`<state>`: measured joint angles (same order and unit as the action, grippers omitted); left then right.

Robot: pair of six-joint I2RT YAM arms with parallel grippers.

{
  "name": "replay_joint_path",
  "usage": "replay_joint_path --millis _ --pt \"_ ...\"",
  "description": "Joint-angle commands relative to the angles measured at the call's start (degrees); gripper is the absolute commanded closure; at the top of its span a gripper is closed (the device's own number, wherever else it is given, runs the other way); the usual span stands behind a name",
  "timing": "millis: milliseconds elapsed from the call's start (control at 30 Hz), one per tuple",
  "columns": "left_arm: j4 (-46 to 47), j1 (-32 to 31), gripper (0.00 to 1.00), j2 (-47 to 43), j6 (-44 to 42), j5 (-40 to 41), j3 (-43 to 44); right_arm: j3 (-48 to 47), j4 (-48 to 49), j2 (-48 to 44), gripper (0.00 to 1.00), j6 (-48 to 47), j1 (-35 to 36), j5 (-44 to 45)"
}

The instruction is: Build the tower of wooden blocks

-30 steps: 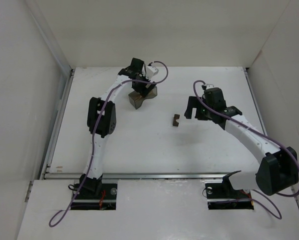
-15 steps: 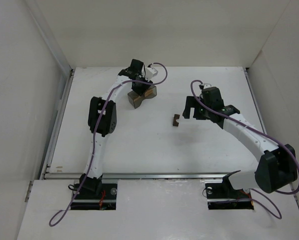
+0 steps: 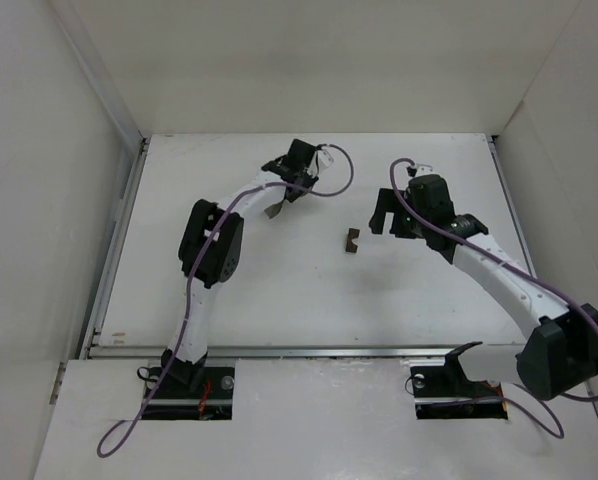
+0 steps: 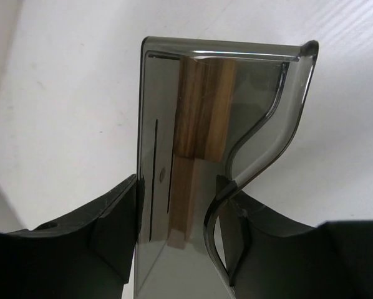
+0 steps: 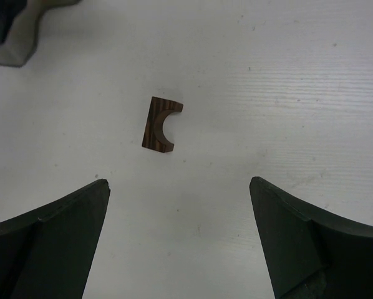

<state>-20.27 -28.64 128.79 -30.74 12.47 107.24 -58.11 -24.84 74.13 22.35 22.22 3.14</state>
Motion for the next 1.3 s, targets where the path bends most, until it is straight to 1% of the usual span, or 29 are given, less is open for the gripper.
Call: replay_joint_path --millis 0,33,100,200,233,367,400,433,500,533,567,600,633,667,733,767,800,833,867,900,967,1000,1067,1100,1133,1167,1200,1267 --pt "12.8 -5.5 1.00 -6.4 -5.2 17.3 -6.7 0.7 1.6 -4.7 0.00 3.4 0.5 5.7" --pt "13.6 -6.3 1.00 -7.0 -5.7 18.5 -8.7 0.7 1.0 -4.7 0.00 3.9 0.5 6.8" --pt "14.3 -8.4 1.00 -7.0 -5.7 21.4 -9.4 0.7 -1.1 -6.4 0.00 4.7 0.5 9.8" --pt "15.0 -9.9 1.00 -7.6 -5.7 23.7 -10.8 2.7 -1.7 -8.5 0.00 6.1 0.5 11.7" --pt "16.9 -10.9 1.00 -7.6 -5.7 24.6 -11.3 2.7 -1.7 -8.6 0.00 6.1 0.5 11.7" --pt "19.8 -12.7 1.00 -8.6 -7.8 27.3 -13.8 4.9 -2.3 -11.7 0.00 7.4 0.5 11.7" --pt "19.0 -12.7 1.00 -8.6 -7.8 27.3 -13.3 5.6 -2.3 -12.2 0.00 7.4 0.5 11.7" --pt "17.6 -12.7 1.00 -9.2 -6.4 25.4 -12.6 5.6 -2.3 -13.1 0.00 8.0 0.5 11.7" --pt "10.7 -12.0 1.00 -9.2 -0.7 21.3 -8.8 6.3 -2.3 -13.1 0.00 8.0 0.5 11.7" --pt "7.8 -10.1 1.00 -9.2 2.1 18.5 -7.0 6.3 -2.3 -13.1 0.00 8.0 0.5 11.1" --pt "4.9 -8.8 1.00 -9.2 5.1 10.8 -4.9 6.3 -2.9 -13.1 0.00 8.0 0.5 10.6" --pt "-0.1 -7.2 1.00 -9.2 10.2 6.0 -1.4 5.7 -2.9 -12.4 0.00 8.0 0.5 10.6" --pt "-1.9 -5.6 1.00 -9.2 12.3 0.9 -0.2 5.7 -3.5 -11.6 0.00 8.0 0.5 9.8" --pt "-3.4 -1.9 1.00 -9.8 13.9 -10.2 0.6 5.1 -3.5 -11.5 0.00 8.0 0.5 9.1" --pt "-5.7 1.9 1.00 -10.4 17.0 -21.1 0.6 4.4 -3.5 -10.7 0.00 8.0 1.1 8.2" --pt "-5.7 5.4 1.00 -10.4 17.6 -26.2 0.6 3.5 -2.8 -9.2 0.00 8.0 1.1 8.2" --pt "-6.7 7.0 1.00 -10.4 17.6 -36.2 0.0 3.5 -2.1 -8.6 0.00 8.0 1.1 7.5" --pt "-8.1 8.5 1.00 -10.4 17.6 -40.8 -0.5 2.1 -2.1 -7.9 0.00 8.0 1.1 6.7" --pt "-9.1 9.9 1.00 -8.5 17.6 -45.6 -0.5 2.1 -1.2 -6.2 0.00 8.0 1.1 6.2" --pt "-10.3 12.5 1.00 -7.3 17.0 -53.6 -0.5 1.2 -0.7 -5.1 0.00 8.0 1.1 5.0" --pt "-14.6 14.7 1.00 -4.5 16.2 -59.0 1.7 -1.1 0.0 -2.4 0.00 8.7 1.8 4.5" --pt "-15.9 16.4 1.00 -1.6 16.2 -60.6 2.7 -2.1 0.0 0.7 0.00 9.3 1.8 4.0" --pt "-17.5 18.0 1.00 1.0 17.0 -64.4 4.1 -5.3 0.0 4.0 0.00 11.0 2.5 4.0" --pt "-17.0 19.0 1.00 2.3 17.7 -66.1 3.6 -6.5 0.0 7.1 0.00 11.7 2.5 4.0" --pt "-14.9 20.9 1.00 2.3 19.6 -69.6 2.2 -7.6 -0.6 8.7 0.00 13.0 3.1 4.0" --pt "-13.7 21.8 1.00 2.9 20.9 -70.6 2.2 -8.9 -0.6 10.3 0.00 13.0 3.1 4.0" --pt "-12.7 22.6 1.00 2.9 21.9 -70.7 1.0 -11.7 -0.6 12.0 0.00 13.6 3.6 4.0" --pt "-11.4 24.4 0.94 3.6 23.7 -70.2 1.0 -14.8 -2.4 17.2 0.00 13.6 4.2 5.2"
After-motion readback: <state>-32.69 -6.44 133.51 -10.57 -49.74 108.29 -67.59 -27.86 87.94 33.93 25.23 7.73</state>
